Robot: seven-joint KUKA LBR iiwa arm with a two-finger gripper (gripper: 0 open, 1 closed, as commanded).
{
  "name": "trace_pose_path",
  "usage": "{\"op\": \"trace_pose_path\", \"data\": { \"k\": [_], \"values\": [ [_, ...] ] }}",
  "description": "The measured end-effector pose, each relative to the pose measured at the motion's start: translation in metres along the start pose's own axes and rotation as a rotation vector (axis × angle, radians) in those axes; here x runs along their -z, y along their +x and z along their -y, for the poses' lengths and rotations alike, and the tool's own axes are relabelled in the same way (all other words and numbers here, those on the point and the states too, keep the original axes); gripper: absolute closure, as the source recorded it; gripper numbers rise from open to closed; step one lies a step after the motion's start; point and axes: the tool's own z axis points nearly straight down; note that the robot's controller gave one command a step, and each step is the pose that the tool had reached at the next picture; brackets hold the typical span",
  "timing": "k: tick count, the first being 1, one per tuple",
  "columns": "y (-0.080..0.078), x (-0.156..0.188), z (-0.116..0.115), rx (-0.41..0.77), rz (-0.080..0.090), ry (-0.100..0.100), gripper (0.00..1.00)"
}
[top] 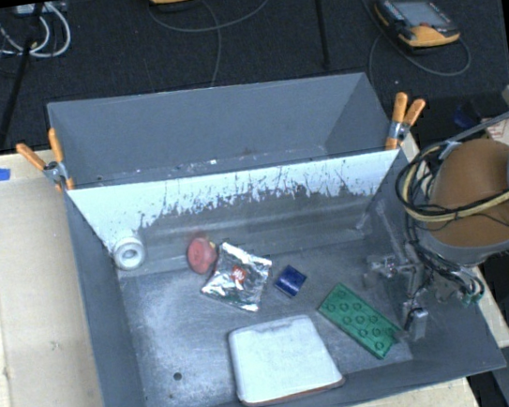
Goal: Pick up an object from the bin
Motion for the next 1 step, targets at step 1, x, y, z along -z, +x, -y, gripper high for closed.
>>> {"op": "trace_pose_path", "data": {
  "k": [1],
  "values": [
    [0.0144, -0.0113, -0.0675, -0.059, 0.009, 0.003, 0.00]
  ]
}}
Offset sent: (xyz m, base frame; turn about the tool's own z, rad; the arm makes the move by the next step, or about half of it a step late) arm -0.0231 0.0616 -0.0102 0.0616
